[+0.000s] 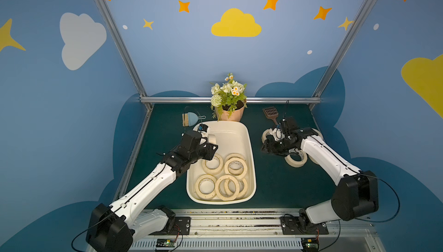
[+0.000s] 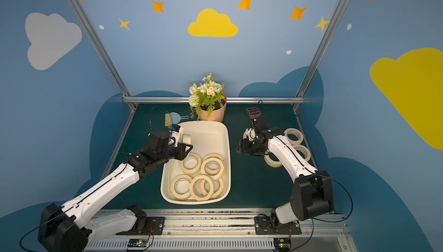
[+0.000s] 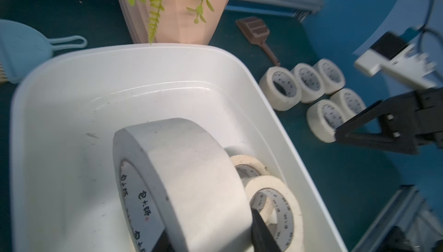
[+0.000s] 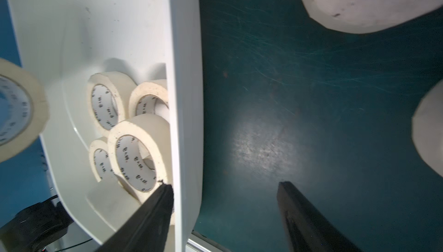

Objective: Take out the art tape in the storage box
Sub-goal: Pick up the art tape from the storage box.

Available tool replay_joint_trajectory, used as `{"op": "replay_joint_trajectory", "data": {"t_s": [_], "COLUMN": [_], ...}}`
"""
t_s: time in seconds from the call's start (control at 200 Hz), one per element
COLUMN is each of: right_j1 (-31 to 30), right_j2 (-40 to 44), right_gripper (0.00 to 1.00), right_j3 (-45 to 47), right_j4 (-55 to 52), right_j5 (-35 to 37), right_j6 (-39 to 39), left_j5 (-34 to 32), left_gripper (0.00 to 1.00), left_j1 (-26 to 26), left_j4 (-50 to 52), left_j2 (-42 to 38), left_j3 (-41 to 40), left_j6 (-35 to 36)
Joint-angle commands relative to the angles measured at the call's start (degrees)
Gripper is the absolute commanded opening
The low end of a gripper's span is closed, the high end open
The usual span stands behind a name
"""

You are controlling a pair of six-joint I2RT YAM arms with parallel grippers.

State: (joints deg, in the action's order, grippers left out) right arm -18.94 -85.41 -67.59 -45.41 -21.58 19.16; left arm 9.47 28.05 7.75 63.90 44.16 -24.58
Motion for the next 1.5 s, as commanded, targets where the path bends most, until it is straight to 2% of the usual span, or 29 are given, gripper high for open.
{"op": "replay_joint_trajectory", "data": {"t_s": [0.0,0.105,0.245,0.4,0.706,1.021,1.081,1.176,1.286,1.331,1.442,1.497], "right_j1": [-0.4,-0.6,-1.7,-4.8,-10.1,-12.3,-12.4,-12.4,-12.5,-12.5,-12.2,-11.9], "right_j2": [-0.8,-1.4,-2.1,-3.9,-9.4,-14.1,-14.3,-13.8,-13.2,-12.7,-11.4,-10.5], "right_gripper": [0.73,0.73,0.73,0.73,0.71,0.51,0.35,0.16,0.0,0.0,0.0,0.0], "right_j3": [0.0,0.8,1.9,0.0,-6.2,-9.7,-10.0,-10.6,-11.9,-12.5,-14.7,-15.7], "right_j4": [8.3,14.7,23.1,25.8,26.0,23.2,21.9,19.9,15.8,14.1,8.9,6.3], "right_j5": [-11.6,-18.6,-25.1,-26.6,-26.9,-25.0,-24.3,-22.5,-19.2,-17.4,-12.4,-10.3], "right_j6": [3.9,7.9,13.4,15.2,15.7,13.9,13.2,12.1,9.8,9.0,6.3,5.1], "left_j5": [16.0,20.1,23.2,24.7,25.5,25.3,25.3,25.3,24.8,24.4,22.4,20.2], "left_gripper": [0.04,0.04,0.04,0.04,0.04,0.04,0.04,0.04,0.04,0.13,0.56,0.73], "left_j1": [-2.3,-3.6,-3.7,-3.7,-2.6,-2.1,-2.0,-1.8,-1.3,-1.0,-0.2,0.2], "left_j4": [-26.4,-40.1,-48.6,-55.1,-58.7,-57.7,-56.8,-53.7,-47.0,-42.6,-28.9,-22.2], "left_j2": [-1.1,0.9,3.6,6.1,9.9,9.9,9.7,9.0,7.6,6.5,3.0,0.9], "left_j3": [-5.7,-10.1,-11.2,-10.8,-8.7,-7.9,-7.6,-7.0,-6.0,-5.1,-2.4,-1.2], "left_j6": [-13.9,-20.3,-23.5,-26.0,-27.2,-26.3,-25.7,-23.7,-19.4,-16.7,-7.8,-3.8]}}
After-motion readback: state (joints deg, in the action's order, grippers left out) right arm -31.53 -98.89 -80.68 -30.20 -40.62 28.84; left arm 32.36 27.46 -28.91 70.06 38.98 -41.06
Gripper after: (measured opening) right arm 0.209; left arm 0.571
